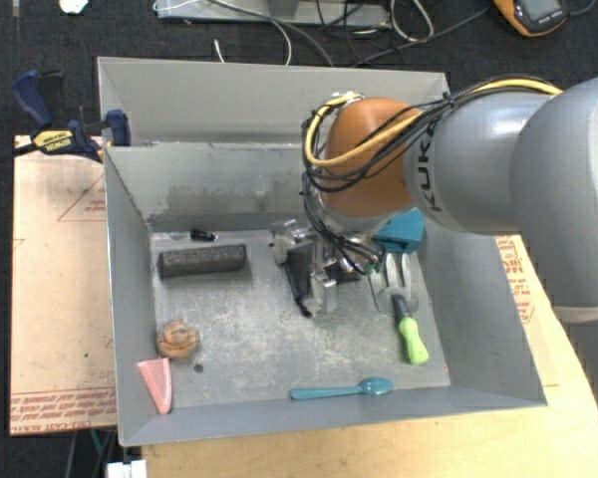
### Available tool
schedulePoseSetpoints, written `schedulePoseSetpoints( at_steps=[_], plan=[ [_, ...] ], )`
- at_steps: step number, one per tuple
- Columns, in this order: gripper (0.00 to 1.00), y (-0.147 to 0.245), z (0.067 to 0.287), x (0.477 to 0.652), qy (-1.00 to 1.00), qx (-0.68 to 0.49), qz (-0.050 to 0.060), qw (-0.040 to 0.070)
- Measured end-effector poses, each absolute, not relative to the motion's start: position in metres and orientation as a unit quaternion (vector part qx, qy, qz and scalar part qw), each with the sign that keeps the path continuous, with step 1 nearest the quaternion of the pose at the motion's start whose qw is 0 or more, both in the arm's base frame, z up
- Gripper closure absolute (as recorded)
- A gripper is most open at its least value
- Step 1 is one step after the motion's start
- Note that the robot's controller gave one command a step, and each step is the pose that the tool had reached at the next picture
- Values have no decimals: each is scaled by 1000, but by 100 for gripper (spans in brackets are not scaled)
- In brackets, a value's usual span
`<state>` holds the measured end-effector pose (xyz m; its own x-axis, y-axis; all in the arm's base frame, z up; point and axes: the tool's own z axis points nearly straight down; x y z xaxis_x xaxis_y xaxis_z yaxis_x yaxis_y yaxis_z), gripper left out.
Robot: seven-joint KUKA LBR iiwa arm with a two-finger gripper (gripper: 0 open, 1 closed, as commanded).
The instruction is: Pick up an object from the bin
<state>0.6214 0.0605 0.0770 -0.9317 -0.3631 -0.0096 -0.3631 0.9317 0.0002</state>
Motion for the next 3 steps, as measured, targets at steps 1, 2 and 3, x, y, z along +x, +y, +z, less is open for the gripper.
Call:
schedulePoseSetpoints(
  at_steps=[1, 2, 3],
  plan=[
    [100, 48, 104, 647, 969, -246, 3, 8],
    [0, 48, 104, 647, 969, -246, 3, 8],
    [0, 48, 104, 647, 969, -246, 3, 8]
  ],
)
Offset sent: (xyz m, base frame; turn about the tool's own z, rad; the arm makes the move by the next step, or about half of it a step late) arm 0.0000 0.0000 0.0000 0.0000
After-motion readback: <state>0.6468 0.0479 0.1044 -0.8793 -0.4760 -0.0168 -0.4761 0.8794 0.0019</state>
